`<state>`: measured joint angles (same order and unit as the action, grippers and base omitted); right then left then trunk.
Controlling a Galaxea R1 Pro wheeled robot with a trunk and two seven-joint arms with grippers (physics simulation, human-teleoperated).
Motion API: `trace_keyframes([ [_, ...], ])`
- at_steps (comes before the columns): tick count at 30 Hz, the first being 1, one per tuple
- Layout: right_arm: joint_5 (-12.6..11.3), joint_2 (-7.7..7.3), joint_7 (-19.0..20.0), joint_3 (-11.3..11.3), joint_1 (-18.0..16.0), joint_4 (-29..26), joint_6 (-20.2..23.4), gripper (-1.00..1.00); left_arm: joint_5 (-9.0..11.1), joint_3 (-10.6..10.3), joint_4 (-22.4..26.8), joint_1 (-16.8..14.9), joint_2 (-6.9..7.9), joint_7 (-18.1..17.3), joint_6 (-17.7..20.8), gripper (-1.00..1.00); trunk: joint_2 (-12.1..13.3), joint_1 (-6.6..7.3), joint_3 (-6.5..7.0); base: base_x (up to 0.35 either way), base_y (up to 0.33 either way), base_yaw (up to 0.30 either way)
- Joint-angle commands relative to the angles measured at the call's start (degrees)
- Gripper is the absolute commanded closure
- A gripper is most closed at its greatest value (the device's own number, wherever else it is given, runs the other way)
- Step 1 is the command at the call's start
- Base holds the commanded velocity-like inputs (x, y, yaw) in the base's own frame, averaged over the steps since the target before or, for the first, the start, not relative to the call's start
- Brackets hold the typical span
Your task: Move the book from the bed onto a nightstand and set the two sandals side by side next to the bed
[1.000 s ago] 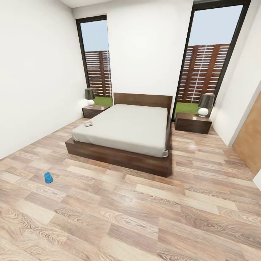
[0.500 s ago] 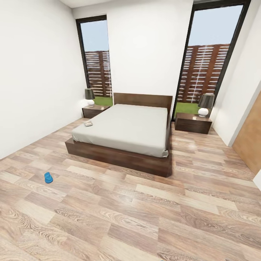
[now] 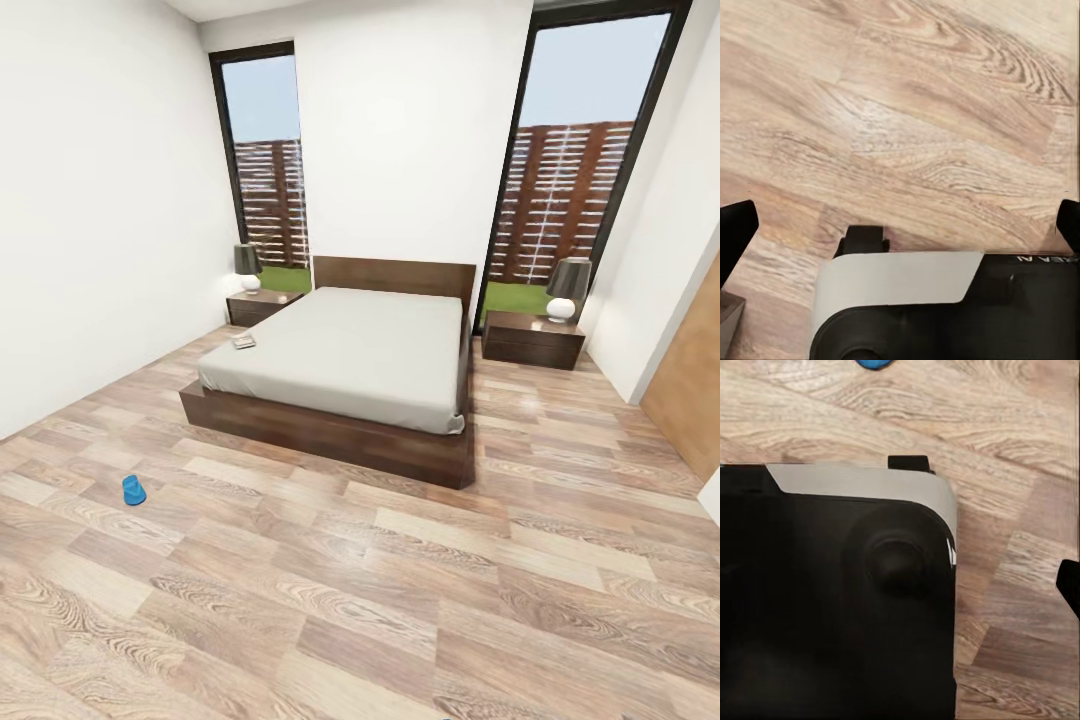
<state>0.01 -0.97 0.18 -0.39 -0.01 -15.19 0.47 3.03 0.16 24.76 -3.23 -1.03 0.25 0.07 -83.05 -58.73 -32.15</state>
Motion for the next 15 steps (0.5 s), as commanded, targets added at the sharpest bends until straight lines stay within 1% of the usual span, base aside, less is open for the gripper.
trace_keyframes([
  [1, -0.01, -0.02, 0.0, -0.06, 0.01, -1.27, 0.05, -1.0, 0.52, 0.01, 0.33, -0.75, -0.01, 0.04, 0.44, -1.0, -0.03, 0.0, -0.06, 0.0, 0.0, 0.0],
  [6, -0.01, 0.02, -0.1, -0.17, -0.01, -7.31, 0.05, -1.0, 1.03, 0.01, 1.64, -4.41, 0.04, 0.08, 3.06, -1.0, -0.03, 0.0, -0.06, 0.0, 0.0, 0.0],
  [7, -0.01, 0.04, -0.16, -0.22, -0.03, -9.38, 0.05, -1.0, 1.12, 0.03, 2.21, -5.88, 0.05, 0.09, 4.03, -1.0, -0.03, 0.0, -0.06, 0.0, 0.0, 0.0],
  [11, -0.01, 0.07, -0.23, -0.27, -0.06, -12.15, 0.05, -1.0, 1.23, 0.03, 3.17, -9.09, 0.04, 0.09, 5.38, -1.0, -0.03, 0.0, -0.06, 0.0, 0.0, 0.0],
  [15, -0.01, 0.09, -0.26, -0.3, -0.22, -13.57, 0.05, -1.0, 1.57, 0.02, 3.66, -12.57, 0.0, 0.1, 6.03, -1.0, -0.03, 0.0, -0.06, 0.0, 0.0, 0.0],
])
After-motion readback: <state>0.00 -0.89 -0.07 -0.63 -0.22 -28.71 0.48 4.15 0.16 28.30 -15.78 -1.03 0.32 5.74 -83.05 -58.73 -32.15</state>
